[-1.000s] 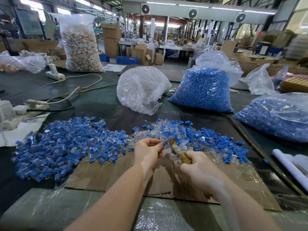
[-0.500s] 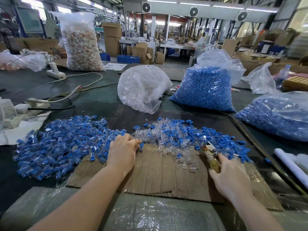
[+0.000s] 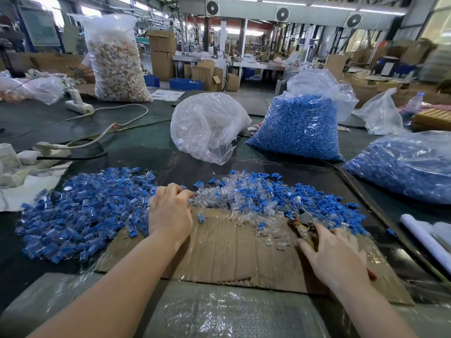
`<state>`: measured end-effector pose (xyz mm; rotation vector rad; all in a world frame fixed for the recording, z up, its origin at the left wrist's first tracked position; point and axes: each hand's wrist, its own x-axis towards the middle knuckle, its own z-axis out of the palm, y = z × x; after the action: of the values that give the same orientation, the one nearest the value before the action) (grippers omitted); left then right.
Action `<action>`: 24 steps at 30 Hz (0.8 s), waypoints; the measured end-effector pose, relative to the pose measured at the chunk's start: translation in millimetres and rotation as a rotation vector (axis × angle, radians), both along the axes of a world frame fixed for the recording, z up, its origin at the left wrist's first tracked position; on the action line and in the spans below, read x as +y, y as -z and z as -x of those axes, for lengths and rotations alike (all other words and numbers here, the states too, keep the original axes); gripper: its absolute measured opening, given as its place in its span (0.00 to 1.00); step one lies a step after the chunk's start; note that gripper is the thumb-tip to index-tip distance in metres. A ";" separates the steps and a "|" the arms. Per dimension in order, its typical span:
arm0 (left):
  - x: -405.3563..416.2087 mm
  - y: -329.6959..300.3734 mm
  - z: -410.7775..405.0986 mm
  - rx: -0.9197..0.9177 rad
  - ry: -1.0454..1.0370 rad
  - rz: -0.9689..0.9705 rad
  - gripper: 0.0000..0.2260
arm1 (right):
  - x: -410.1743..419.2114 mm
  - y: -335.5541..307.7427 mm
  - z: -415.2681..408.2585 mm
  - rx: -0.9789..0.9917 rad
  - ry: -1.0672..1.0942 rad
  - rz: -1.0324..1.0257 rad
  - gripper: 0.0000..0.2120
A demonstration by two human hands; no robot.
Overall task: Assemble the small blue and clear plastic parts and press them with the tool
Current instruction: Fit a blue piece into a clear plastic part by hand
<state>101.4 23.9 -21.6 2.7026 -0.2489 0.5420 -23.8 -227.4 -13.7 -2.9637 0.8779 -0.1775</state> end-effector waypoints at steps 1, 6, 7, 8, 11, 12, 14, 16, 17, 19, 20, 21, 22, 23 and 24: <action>-6.2 -1.3 2.8 -0.008 0.053 0.049 0.13 | 0.8 -1.9 -1.3 -0.011 -0.007 0.013 0.30; -43.9 -5.8 23.9 0.122 0.434 0.185 0.10 | 6.1 -12.9 -13.0 -0.216 -0.093 0.020 0.15; -51.3 -4.8 28.3 0.151 0.504 0.172 0.10 | 6.1 -14.4 -16.5 -0.234 -0.101 0.012 0.14; -58.4 -3.4 32.1 0.171 0.564 0.161 0.11 | 5.3 -15.7 -20.5 -0.245 -0.105 0.003 0.13; -76.1 1.9 40.5 0.174 0.675 0.110 0.16 | 0.3 -19.0 -34.2 -0.257 -0.125 -0.030 0.12; -80.3 4.1 41.6 0.164 0.688 0.081 0.17 | -1.5 -19.8 -38.8 -0.257 -0.131 -0.037 0.13; -84.7 8.3 41.8 0.164 0.673 0.054 0.17 | -5.6 -21.2 -47.3 -0.254 -0.129 -0.046 0.13; -85.4 11.4 40.6 0.167 0.627 0.104 0.15 | -10.9 -22.7 -54.4 -0.244 -0.102 -0.052 0.13; -85.0 13.2 39.4 0.159 0.601 0.138 0.14 | -13.9 -23.3 -57.4 -0.231 -0.086 -0.055 0.13; -83.6 16.4 37.2 0.155 0.543 0.215 0.12 | -20.7 -24.2 -63.1 -0.205 -0.059 -0.083 0.13; -82.7 17.7 36.8 0.162 0.516 0.259 0.11 | -24.0 -24.7 -65.9 -0.197 -0.049 -0.103 0.13; -81.9 18.7 36.4 0.168 0.493 0.298 0.10 | -27.0 -25.3 -69.0 -0.191 -0.039 -0.119 0.13; -81.4 19.4 35.7 0.172 0.476 0.327 0.11 | -29.3 -25.5 -72.5 -0.186 -0.030 -0.129 0.13; -80.8 19.7 35.7 0.175 0.467 0.349 0.11 | -31.1 -25.6 -76.0 -0.183 -0.028 -0.128 0.12; -80.4 19.7 34.8 0.176 0.462 0.365 0.11 | -32.2 -25.0 -80.9 -0.181 -0.034 -0.120 0.11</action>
<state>66.6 -56.5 -41.4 2.2193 -0.6364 0.1868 57.1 -259.7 11.2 -2.7961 0.7863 -0.3717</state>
